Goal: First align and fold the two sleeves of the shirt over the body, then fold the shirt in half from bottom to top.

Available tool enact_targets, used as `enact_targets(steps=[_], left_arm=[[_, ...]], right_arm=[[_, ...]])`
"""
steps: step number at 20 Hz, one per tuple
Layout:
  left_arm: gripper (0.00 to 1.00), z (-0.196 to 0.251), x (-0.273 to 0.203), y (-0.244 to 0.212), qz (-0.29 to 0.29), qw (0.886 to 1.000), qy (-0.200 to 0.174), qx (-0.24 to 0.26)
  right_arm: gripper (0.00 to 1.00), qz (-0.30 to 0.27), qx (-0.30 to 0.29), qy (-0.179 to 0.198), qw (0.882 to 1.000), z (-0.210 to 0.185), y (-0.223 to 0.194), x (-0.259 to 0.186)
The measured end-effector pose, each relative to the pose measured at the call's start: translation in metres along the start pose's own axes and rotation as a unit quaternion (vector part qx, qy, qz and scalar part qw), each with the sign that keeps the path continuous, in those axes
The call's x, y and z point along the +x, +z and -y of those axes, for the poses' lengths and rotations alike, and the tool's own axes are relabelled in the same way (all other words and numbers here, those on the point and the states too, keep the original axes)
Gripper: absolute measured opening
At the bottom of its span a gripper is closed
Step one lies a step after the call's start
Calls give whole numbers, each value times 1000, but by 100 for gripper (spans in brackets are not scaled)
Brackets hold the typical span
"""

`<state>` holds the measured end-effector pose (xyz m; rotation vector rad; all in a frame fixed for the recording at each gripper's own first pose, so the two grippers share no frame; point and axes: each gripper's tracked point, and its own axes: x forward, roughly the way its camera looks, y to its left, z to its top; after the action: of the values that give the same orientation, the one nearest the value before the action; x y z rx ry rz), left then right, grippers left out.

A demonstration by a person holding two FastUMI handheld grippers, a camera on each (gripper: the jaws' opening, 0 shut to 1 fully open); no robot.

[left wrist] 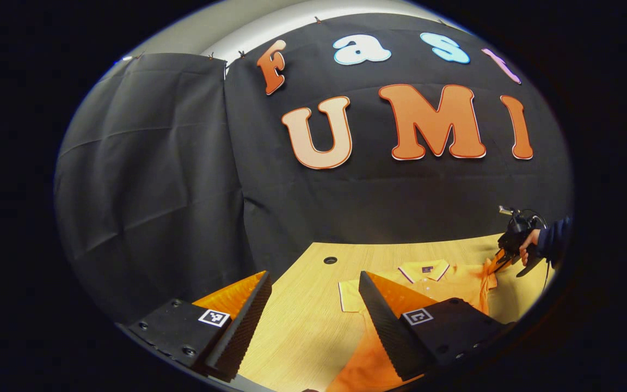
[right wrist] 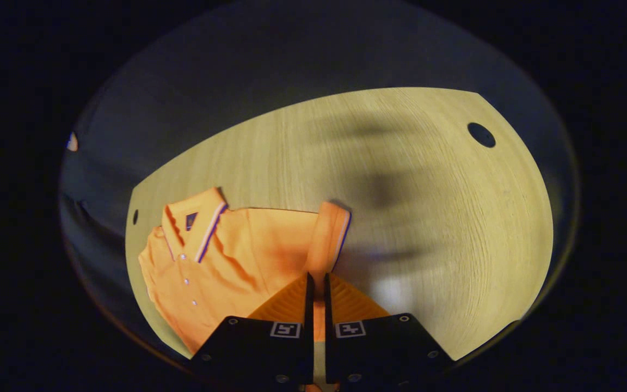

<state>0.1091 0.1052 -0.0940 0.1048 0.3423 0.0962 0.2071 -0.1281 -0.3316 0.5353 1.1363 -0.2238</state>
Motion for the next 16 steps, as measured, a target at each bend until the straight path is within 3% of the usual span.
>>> enact_targets(steps=[3, 8, 10, 11, 14, 15, 16], left_arm=[[99, 9, 3, -3, -11, 1000, -6, 1], [99, 17, 4, -11, -22, 1000, -11, 9], [99, 16, 5, -16, -32, 999, -9, 8], [99, 16, 7, -18, -36, 999, -9, 6], [99, 13, 18, -21, -44, 999, -8, 0], [99, 15, 23, -23, -49, 999, -13, -3], [99, 15, 30, -25, -53, 998, -18, -9]], right_arm=[[9, 15, -45, 11, 999, -22, 7, -11], [13, 4, -48, 73, 996, -71, 1, -15], [21, 6, -51, 113, 992, -93, -1, -17], [31, 6, -54, 125, 991, -99, -3, -19], [42, 25, -61, 121, 990, -95, 4, -24], [60, 31, -64, 113, 991, -91, 5, -27], [65, 36, -67, 108, 991, -88, 6, -31]])
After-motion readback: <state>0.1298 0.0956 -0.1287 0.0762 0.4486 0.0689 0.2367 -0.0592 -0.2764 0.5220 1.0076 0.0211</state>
